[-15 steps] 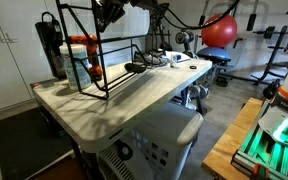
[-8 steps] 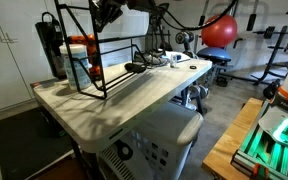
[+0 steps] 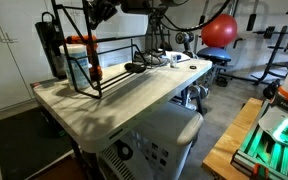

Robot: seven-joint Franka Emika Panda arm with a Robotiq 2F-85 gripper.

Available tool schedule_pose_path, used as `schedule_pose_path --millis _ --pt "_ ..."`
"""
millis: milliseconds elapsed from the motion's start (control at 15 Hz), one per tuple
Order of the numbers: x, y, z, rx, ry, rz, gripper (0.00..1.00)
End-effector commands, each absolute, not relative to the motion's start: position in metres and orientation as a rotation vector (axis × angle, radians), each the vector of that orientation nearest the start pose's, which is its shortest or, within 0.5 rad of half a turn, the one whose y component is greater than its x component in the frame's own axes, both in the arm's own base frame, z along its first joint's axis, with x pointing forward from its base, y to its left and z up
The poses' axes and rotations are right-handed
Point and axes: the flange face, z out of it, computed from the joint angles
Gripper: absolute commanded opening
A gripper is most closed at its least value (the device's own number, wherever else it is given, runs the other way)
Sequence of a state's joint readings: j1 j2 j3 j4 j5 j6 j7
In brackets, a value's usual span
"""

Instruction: Push the left side of the shoe rack on the table forward slightly

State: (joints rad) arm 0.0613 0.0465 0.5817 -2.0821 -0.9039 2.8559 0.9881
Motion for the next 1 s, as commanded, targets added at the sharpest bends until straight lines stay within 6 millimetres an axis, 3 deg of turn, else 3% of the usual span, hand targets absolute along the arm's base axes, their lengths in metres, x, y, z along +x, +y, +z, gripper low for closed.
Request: schedule_pose_path --millis 0,933 --pt "0.464 0.393 0.478 -2.628 -0.583 -1.296 0.01" --pt "0.484 0.413 0.459 -2.548 -0.620 -1.431 0.01"
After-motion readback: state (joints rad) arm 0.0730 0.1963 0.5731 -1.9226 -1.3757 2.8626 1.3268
